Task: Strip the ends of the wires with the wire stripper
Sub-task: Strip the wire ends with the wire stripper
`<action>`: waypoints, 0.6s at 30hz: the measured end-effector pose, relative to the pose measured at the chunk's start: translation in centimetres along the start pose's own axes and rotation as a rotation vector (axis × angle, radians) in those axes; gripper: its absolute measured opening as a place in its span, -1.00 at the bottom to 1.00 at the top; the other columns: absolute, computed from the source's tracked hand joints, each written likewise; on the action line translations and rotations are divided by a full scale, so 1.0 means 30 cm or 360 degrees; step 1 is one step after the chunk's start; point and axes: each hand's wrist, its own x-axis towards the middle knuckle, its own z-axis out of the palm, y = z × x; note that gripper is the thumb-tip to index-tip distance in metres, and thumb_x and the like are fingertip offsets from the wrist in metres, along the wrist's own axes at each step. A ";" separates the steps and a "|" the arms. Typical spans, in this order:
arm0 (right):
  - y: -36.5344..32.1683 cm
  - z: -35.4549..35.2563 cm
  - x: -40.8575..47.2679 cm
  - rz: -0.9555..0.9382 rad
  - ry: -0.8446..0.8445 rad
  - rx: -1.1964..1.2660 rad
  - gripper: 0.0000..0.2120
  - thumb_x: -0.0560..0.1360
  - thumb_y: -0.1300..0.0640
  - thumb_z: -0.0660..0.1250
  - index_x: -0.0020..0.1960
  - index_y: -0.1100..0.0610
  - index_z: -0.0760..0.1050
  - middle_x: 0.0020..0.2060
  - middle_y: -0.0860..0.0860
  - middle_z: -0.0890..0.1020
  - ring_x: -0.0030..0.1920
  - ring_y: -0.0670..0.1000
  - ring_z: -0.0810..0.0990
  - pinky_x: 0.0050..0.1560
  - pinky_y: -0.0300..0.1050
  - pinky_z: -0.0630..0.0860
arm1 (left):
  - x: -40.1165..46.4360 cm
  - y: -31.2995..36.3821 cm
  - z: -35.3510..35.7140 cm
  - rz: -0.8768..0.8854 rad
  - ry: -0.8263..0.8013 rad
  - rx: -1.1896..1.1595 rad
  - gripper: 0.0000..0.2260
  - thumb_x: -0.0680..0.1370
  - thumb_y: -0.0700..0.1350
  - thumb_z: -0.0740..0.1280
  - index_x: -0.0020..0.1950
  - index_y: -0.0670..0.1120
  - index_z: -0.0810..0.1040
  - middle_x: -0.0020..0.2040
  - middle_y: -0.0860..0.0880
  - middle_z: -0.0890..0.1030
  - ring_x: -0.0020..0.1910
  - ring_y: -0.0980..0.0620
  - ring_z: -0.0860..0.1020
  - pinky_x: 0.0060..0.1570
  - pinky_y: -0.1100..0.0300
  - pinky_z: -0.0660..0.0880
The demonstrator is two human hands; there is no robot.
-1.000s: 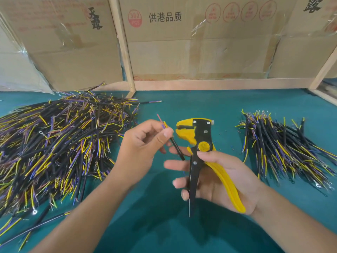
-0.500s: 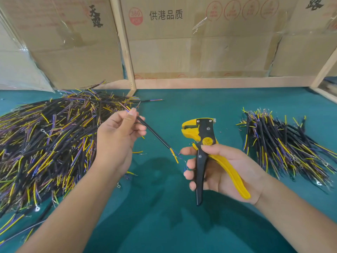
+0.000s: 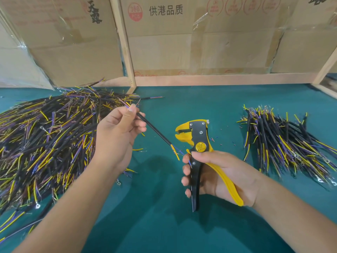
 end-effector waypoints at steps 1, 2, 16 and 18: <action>0.000 0.004 -0.004 -0.0003 0.0005 -0.0006 -0.69 0.38 0.04 0.59 0.00 0.20 0.63 -0.15 0.17 0.62 -0.11 0.23 0.65 -0.06 0.18 0.58 | -0.002 -0.002 0.003 -0.0006 -0.0009 -0.0003 -0.85 0.65 -0.18 0.26 -0.11 -0.15 0.49 -0.26 -0.01 0.61 -0.38 0.12 0.52 -0.31 0.30 0.51; -0.002 0.009 -0.009 -0.0007 0.0004 -0.0016 -0.73 0.41 0.07 0.57 -0.01 0.20 0.63 -0.15 0.18 0.61 -0.12 0.23 0.64 -0.06 0.19 0.58 | -0.004 -0.004 0.006 -0.0013 -0.0020 -0.0004 -0.85 0.65 -0.18 0.26 -0.11 -0.15 0.49 -0.25 -0.03 0.61 -0.38 0.11 0.52 -0.31 0.30 0.51; -0.006 0.055 -0.030 -0.0175 0.0155 -0.0041 -0.90 0.52 0.20 0.38 -0.04 0.21 0.49 -0.23 0.17 0.52 -0.22 0.18 0.57 -0.05 0.20 0.58 | 0.004 -0.009 -0.008 -0.0023 -0.0032 0.0045 -0.92 0.64 -0.19 0.28 0.05 -0.21 0.46 -0.15 -0.13 0.59 -0.34 0.03 0.54 -0.24 0.23 0.54; -0.006 0.051 -0.027 -0.0182 0.0188 -0.0037 -0.89 0.52 0.19 0.40 -0.05 0.20 0.48 -0.23 0.17 0.52 -0.23 0.17 0.57 -0.04 0.21 0.59 | 0.006 -0.008 -0.015 -0.0012 -0.0052 0.0080 -0.91 0.63 -0.19 0.29 0.04 -0.22 0.48 -0.12 -0.12 0.61 -0.33 0.02 0.54 -0.22 0.21 0.54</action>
